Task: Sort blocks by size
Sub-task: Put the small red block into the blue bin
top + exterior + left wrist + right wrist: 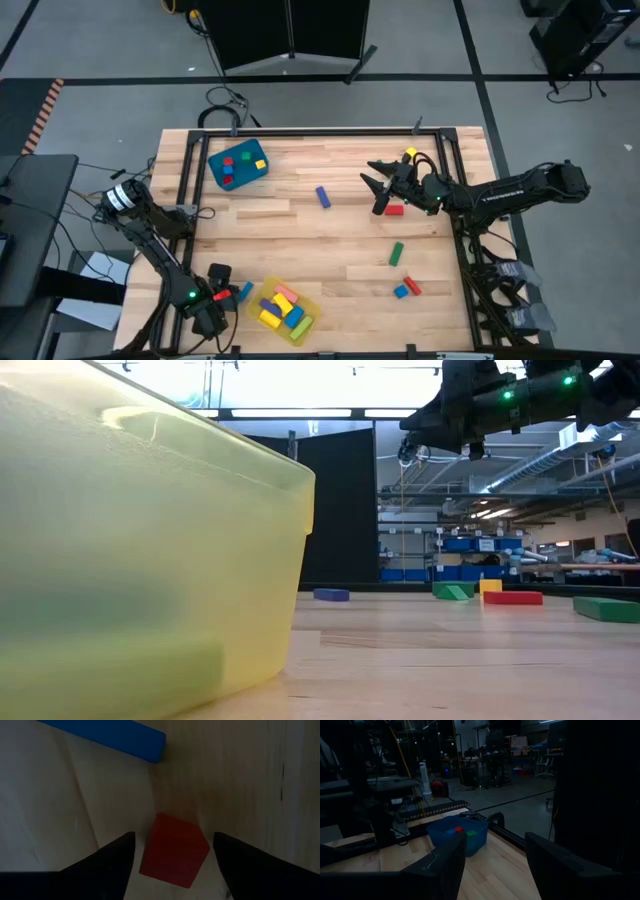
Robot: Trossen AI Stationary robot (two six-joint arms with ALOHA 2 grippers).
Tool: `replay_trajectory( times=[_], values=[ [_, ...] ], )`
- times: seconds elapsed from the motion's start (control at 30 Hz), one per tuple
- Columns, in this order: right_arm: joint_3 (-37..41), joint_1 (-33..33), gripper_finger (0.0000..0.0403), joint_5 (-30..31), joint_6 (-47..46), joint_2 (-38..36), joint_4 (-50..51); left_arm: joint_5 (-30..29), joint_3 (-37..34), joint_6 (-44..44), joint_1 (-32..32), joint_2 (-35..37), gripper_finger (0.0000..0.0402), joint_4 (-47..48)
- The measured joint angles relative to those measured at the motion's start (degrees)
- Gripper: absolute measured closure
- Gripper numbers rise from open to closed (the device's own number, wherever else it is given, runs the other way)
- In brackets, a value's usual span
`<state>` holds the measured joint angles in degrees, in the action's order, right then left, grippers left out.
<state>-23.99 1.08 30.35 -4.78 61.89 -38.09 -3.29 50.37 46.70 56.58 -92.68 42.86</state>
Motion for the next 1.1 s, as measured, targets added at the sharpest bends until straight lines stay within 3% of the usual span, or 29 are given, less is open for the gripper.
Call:
replay_trajectory(
  times=[0.47,0.8,0.97,1.1],
  values=[
    [0.00,0.00,0.0190,0.00,0.00,0.00,0.00,-0.62,0.07,0.06,-0.11,-0.42,0.0261,-1.59],
    [0.00,-0.26,0.0190,0.00,0.00,0.00,0.02,1.29,2.91,2.75,-2.16,1.21,0.0261,2.08],
    [0.00,-0.26,0.0190,0.00,0.00,0.00,0.02,-3.82,3.80,4.74,-3.02,6.37,0.0261,8.02],
    [0.00,-0.26,0.0190,0.00,0.00,0.00,0.00,-12.56,3.87,6.11,-4.39,11.93,0.0261,12.26]
  ],
)
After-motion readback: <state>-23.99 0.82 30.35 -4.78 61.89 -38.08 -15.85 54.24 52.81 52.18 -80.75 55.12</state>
